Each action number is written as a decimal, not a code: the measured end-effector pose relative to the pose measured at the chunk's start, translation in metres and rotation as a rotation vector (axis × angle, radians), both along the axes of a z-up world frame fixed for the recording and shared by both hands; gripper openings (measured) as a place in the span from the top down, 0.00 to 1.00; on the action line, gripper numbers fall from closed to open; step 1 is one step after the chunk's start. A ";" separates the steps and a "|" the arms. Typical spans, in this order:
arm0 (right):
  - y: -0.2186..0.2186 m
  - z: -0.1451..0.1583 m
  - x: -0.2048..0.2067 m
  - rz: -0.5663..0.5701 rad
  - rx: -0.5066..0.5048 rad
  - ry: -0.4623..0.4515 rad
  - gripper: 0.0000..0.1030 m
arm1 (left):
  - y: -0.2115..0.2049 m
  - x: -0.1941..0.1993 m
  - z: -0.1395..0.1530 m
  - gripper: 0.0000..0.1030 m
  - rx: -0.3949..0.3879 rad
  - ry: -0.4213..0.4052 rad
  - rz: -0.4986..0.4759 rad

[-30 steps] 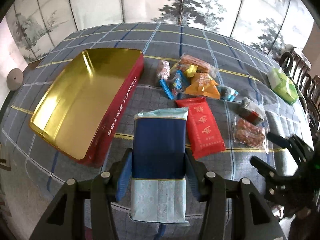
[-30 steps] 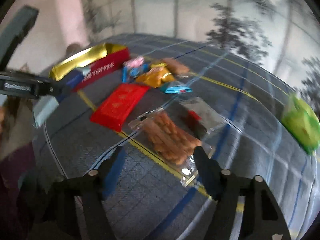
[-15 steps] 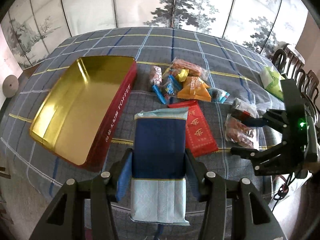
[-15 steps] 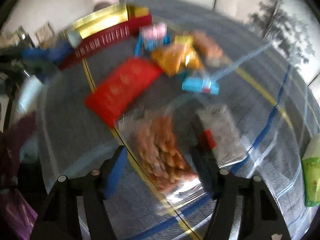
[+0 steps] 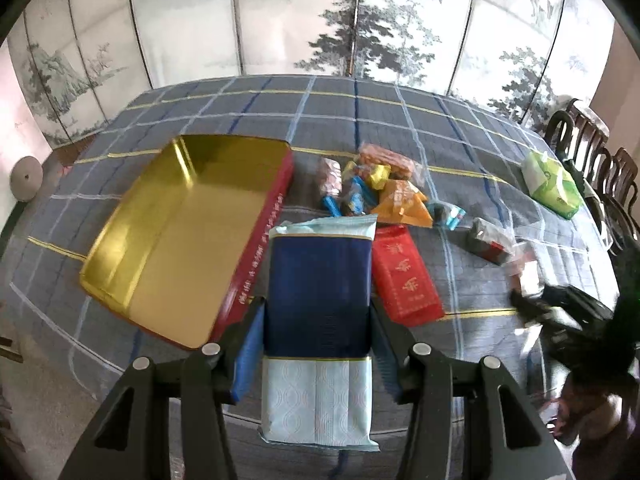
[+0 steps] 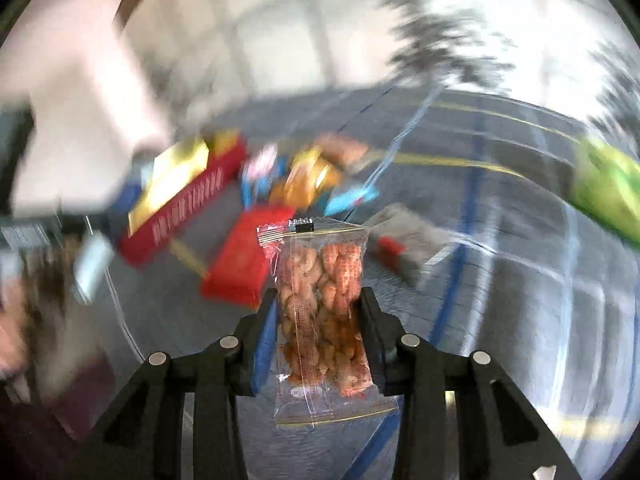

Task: Organize snacks
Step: 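Carry the blue pack into the gold tin and open the left gripper while the right holds the nut bag, then lower the nut bag into the gold tin and open the right gripper, then grasp the red printed packet with the left gripper, then grasp the clear bag of dark grey snacks with the right gripper while the left holds the red packet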

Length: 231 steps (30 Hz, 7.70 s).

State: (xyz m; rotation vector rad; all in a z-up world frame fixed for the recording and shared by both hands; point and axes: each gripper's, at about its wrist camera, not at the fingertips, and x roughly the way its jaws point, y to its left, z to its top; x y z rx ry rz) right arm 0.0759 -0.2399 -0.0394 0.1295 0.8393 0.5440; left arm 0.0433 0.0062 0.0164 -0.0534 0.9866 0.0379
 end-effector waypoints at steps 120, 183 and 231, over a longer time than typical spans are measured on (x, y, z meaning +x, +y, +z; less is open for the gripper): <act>0.281 -0.002 0.129 -0.037 0.032 0.281 0.62 | 0.179 -0.074 -0.006 0.44 0.168 -0.194 0.125; -0.067 -0.036 -0.021 -0.424 -0.086 0.028 0.40 | -0.088 0.123 -0.084 0.56 0.003 0.273 -0.052; -0.021 -0.035 0.051 -0.422 -0.129 0.083 0.69 | -0.028 0.003 0.012 0.57 0.090 -0.031 -0.165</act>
